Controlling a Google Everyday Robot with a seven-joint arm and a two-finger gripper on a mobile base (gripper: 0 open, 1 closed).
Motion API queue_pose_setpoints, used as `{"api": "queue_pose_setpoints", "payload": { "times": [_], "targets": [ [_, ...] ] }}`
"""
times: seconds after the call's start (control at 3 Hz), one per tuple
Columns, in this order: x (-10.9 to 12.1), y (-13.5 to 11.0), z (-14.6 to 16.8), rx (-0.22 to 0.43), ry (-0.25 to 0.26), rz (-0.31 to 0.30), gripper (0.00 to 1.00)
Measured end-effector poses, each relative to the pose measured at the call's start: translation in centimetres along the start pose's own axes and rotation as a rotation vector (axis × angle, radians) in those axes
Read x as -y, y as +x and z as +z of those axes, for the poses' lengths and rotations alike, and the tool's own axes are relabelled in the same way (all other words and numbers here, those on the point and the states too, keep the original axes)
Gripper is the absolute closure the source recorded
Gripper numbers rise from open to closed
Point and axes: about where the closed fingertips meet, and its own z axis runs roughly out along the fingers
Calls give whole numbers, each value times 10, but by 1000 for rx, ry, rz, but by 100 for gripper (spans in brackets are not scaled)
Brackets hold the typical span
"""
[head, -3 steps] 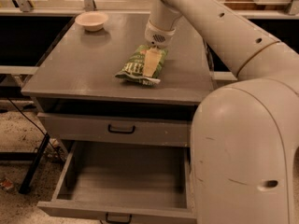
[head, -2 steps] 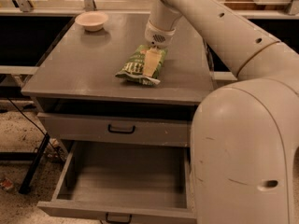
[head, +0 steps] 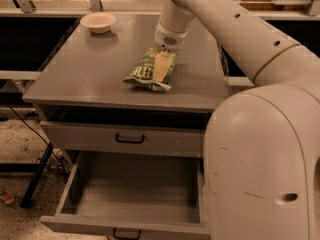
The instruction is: Place green jalapeno chip bag into middle drawer
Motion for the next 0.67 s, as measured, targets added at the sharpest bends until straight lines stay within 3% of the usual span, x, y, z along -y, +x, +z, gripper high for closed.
{"api": "queue_pose_setpoints", "payload": {
  "times": [0.33,0.67],
  "targets": [
    [0,0,-2,0,0,0,100],
    [-9,-2,-26,13,79,-13,100]
  ]
}}
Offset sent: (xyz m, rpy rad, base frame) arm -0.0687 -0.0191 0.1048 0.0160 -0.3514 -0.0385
